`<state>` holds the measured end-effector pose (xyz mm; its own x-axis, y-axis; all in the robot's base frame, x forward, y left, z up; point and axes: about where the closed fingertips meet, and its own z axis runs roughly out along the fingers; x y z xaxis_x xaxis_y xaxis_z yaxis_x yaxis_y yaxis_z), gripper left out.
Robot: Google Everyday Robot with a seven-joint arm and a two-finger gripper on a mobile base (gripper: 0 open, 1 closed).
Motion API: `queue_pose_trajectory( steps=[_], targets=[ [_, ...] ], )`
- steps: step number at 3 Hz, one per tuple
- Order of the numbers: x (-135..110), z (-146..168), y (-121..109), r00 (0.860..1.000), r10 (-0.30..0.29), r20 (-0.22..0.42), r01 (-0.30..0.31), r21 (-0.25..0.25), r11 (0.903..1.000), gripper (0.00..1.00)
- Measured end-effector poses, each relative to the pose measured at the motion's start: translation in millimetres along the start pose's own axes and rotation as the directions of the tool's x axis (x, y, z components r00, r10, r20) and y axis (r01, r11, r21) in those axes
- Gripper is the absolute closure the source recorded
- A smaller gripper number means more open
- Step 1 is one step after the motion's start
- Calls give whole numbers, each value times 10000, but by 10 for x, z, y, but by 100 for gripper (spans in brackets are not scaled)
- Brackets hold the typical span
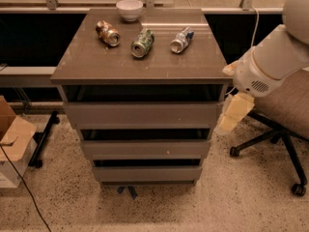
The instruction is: Open top drawer
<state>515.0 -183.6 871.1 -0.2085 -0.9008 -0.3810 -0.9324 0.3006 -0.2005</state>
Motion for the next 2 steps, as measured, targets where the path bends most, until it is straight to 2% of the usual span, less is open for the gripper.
queue_pose_trajectory(
  steps=[1,2],
  targets=[
    [-76,377,17,9972,136,738,-104,-427,9990,0],
    [-127,580,-8,9935,120,1129,-49,-627,9980,0]
  ],
)
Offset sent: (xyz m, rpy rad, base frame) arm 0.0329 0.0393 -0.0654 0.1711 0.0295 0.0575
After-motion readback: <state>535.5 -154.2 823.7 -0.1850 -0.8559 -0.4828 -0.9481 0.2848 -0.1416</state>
